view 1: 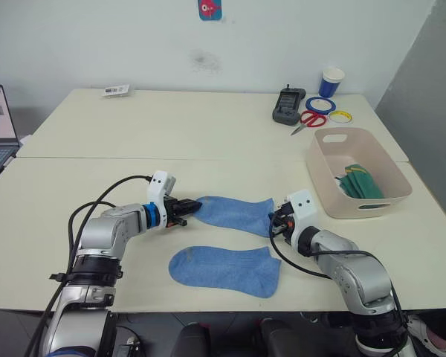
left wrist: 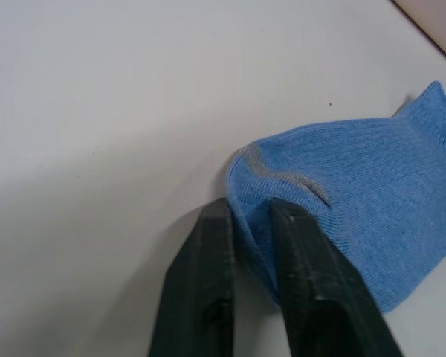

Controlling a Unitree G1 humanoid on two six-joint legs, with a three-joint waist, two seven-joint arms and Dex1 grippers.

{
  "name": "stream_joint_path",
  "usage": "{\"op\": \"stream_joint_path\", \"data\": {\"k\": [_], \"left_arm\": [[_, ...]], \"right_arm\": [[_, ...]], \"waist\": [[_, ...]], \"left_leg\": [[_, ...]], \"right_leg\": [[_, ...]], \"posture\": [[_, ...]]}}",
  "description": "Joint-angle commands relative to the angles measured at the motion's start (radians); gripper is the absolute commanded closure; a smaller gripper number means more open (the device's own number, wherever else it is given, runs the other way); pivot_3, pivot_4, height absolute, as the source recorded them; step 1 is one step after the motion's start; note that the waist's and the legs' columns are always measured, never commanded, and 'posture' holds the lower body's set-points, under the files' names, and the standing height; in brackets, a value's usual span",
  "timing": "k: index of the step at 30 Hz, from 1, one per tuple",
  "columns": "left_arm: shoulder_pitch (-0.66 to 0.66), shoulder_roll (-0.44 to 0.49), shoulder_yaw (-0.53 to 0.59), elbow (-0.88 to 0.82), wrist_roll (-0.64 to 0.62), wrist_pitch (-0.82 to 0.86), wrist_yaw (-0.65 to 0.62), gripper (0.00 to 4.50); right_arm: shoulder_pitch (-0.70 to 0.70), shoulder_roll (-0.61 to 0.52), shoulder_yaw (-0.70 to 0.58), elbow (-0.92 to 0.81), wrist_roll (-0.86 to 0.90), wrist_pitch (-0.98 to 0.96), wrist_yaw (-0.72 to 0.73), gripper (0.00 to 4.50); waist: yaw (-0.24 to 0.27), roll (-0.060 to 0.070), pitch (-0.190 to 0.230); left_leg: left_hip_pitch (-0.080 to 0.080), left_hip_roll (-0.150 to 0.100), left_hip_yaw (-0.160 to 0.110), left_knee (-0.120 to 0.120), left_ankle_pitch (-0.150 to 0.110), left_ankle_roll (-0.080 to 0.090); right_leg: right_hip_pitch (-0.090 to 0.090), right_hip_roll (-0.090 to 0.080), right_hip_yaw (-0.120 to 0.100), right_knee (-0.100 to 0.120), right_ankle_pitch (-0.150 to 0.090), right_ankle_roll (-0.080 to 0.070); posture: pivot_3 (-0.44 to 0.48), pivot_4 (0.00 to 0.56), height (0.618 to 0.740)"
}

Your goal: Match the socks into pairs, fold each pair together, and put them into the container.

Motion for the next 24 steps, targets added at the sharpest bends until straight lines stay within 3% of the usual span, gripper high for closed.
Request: {"op": "stream_joint_path", "data": {"k": [1,6,12,16,19,24], "left_arm": [[0.002,-0.003,0.009,-0.022,-0.015,0.004,-0.006,4.49],[-0.012,0.007,0.073,-0.101,-0.072,0.053,0.021,4.49],[0.040,0.090,0.245,-0.366,-0.283,0.345,0.048,4.49],[0.128,0.141,0.348,-0.515,-0.429,0.523,0.060,4.49],[0.296,0.173,0.444,-0.647,-0.524,0.625,0.062,4.49],[0.502,0.150,0.491,-0.750,-0.562,0.602,0.091,4.49]], "right_arm": [[-0.011,0.004,-0.004,-0.031,-0.009,-0.040,-0.014,4.50],[-0.005,0.003,-0.041,-0.096,0.029,-0.105,0.014,4.50],[0.045,0.027,-0.118,-0.357,0.240,0.030,0.054,4.50],[0.131,0.039,-0.143,-0.502,0.381,0.140,0.042,4.50],[0.268,0.023,-0.136,-0.612,0.468,0.200,0.028,4.50],[0.390,-0.047,-0.095,-0.649,0.464,0.182,0.013,4.50]], "waist": [[0.000,0.000,0.000],[0.000,-0.001,0.001],[-0.004,-0.001,0.001],[-0.006,-0.001,0.001],[-0.010,-0.001,0.001],[-0.013,-0.001,0.001]], "left_leg": [[0.000,0.000,0.000,0.000,0.000,0.000],[0.000,0.000,0.000,0.000,0.000,0.000],[-0.001,0.001,-0.002,-0.001,0.000,0.000],[0.000,0.002,-0.004,-0.002,0.000,0.000],[0.000,0.001,-0.003,-0.001,0.000,0.000],[0.002,0.001,-0.003,-0.002,0.000,-0.001]], "right_leg": [[0.000,0.000,0.000,0.000,0.000,0.000],[0.000,0.000,0.000,0.000,0.000,0.000],[-0.001,0.000,0.000,0.000,0.000,0.000],[-0.001,0.000,0.000,0.000,0.000,0.000],[0.000,-0.001,0.000,-0.001,0.000,0.000],[0.000,-0.002,0.000,-0.002,-0.001,0.001]], "posture": [[0.000,0.150,0.732],[0.000,0.150,0.732],[0.000,0.150,0.732],[0.000,0.150,0.732],[0.000,0.150,0.732],[0.000,0.150,0.732]]}}
